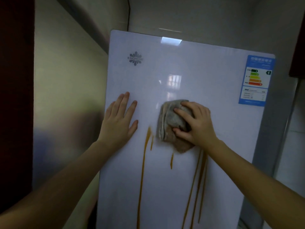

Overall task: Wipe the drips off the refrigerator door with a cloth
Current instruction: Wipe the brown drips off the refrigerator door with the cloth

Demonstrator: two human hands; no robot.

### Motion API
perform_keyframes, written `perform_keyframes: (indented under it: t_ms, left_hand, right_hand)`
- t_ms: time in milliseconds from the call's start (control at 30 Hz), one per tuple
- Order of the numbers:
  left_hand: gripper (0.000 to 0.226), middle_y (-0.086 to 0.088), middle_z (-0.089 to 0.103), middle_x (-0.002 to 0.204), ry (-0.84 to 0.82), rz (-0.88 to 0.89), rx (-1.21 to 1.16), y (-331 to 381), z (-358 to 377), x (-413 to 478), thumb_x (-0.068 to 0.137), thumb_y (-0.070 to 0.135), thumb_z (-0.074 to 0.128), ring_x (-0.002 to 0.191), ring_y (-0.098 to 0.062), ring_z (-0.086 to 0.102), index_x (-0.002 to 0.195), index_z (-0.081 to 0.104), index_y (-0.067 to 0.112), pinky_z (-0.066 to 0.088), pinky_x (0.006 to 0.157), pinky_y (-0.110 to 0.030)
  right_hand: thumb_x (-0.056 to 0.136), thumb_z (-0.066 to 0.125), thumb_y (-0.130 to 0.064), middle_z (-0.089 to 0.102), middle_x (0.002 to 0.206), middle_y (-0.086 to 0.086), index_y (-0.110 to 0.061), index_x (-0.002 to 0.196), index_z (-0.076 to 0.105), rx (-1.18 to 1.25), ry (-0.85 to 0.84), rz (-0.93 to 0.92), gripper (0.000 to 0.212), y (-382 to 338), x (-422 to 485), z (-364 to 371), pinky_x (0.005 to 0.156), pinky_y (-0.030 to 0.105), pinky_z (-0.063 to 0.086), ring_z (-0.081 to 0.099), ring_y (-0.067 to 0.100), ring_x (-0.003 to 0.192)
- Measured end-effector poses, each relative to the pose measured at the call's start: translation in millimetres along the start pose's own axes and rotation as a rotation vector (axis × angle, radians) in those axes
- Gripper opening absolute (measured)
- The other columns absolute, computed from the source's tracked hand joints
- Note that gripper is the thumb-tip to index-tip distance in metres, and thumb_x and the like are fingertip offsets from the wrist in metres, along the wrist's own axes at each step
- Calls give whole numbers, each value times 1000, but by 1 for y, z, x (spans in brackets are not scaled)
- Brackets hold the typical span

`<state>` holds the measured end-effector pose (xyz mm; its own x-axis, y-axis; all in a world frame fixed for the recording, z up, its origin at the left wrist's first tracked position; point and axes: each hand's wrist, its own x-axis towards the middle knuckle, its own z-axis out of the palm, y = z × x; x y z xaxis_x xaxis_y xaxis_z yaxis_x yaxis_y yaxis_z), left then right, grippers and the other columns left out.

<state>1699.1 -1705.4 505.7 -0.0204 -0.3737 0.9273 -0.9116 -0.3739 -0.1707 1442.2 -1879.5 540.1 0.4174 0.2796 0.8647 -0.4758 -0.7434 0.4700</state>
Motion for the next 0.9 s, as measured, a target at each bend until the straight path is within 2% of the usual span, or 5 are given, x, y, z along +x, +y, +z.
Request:
perform_keyframes:
  t_ms: [133,300,367,700,900]
  left_hand:
    - [65,-19,23,164,19,-8,2,3,0,0,97,45,40,152,-34,23,152,36,11,25,120,-47]
    - [67,-20,22,164,10,4,-17,3,-1,1,98,49,38,152,-36,24,152,35,11,27,119,-51]
    - [69,-20,20,165,-10,6,-24,2,-1,1,97,50,36,152,-35,22,153,33,11,26,120,-51]
    - [69,-19,19,165,-17,-5,-41,4,-2,0,97,49,33,153,-35,20,153,32,10,23,121,-50]
    - [70,-18,17,166,-22,-15,-64,4,-4,0,96,49,33,153,-35,17,154,30,11,21,122,-50]
  right_hand:
    - [77,76,-53,59,137,14,-20,131,67,47,17,106,65,-21,17,9,101,47,39,54,36,125]
    - [82,73,-51,60,138,17,-18,133,66,102,-104,-232,62,-57,8,27,103,48,39,55,37,125]
    - [85,70,-52,60,139,16,-19,134,66,94,-131,-274,59,-54,-8,25,103,47,39,55,36,126]
    - [80,74,-53,54,141,16,-16,137,62,14,-77,119,68,31,-44,-26,102,49,42,52,36,127]
    - [72,80,-55,55,139,12,-19,131,66,77,27,270,70,9,-24,-15,102,45,39,52,32,127]
